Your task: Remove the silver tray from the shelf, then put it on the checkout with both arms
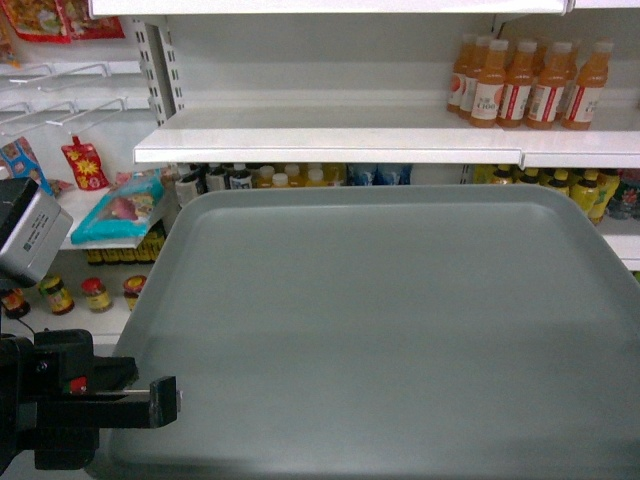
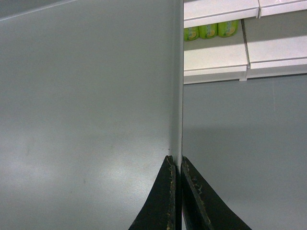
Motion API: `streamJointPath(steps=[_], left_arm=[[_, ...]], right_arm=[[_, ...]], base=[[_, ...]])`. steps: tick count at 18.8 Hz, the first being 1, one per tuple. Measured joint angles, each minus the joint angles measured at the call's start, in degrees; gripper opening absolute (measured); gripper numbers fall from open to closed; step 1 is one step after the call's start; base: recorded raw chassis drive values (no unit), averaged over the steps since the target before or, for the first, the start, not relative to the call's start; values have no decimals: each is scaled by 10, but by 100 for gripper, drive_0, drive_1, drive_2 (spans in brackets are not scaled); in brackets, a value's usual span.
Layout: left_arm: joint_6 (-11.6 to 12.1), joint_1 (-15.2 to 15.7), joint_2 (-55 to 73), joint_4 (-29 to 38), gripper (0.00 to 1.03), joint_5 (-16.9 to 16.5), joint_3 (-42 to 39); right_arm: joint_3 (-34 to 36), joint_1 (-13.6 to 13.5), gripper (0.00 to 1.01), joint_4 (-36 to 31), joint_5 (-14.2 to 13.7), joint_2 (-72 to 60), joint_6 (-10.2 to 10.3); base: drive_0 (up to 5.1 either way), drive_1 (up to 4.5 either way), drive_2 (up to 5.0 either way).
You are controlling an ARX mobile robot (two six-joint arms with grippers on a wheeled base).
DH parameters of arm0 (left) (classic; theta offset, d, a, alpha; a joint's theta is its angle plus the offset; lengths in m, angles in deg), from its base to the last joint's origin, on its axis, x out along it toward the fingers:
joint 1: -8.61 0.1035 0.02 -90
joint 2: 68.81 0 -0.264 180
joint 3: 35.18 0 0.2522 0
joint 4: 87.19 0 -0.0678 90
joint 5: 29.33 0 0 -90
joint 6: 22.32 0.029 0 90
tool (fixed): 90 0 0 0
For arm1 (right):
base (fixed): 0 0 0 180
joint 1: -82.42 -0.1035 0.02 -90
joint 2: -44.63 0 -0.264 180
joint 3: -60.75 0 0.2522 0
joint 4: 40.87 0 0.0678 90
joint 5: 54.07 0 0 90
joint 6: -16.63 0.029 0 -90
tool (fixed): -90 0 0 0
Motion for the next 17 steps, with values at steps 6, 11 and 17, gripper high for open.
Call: streamJointPath(steps=[6,11,17], left_arm=[[0,0,-1,1,2,0,0],[1,0,-1,2,2,0,0],[1,0,0,0,2,0,0]], right_arm=[[0,0,2,0,0,0,0],[0,0,2,0,0,0,0],[0,0,2,0,1,0,0]], base=[[1,-406,409],[4,-403,412],[11,-396,419]])
